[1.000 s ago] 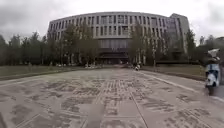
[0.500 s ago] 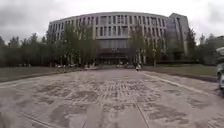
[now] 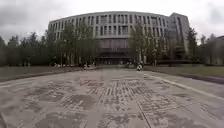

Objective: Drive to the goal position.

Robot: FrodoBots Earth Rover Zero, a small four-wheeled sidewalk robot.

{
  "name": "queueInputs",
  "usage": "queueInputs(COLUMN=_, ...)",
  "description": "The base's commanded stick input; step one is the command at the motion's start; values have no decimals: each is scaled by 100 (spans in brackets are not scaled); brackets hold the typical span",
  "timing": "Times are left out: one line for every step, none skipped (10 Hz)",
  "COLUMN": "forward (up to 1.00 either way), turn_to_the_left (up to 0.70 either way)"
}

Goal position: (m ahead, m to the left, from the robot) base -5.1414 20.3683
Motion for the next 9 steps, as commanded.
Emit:
queueInputs(forward=70, turn_to_the_left=36)
queueInputs(forward=70, turn_to_the_left=36)
queueInputs(forward=70, turn_to_the_left=36)
queueInputs(forward=70, turn_to_the_left=36)
queueInputs(forward=20, turn_to_the_left=60)
queueInputs(forward=0, turn_to_the_left=70)
queueInputs(forward=0, turn_to_the_left=70)
queueInputs(forward=0, turn_to_the_left=70)
queueInputs(forward=0, turn_to_the_left=70)
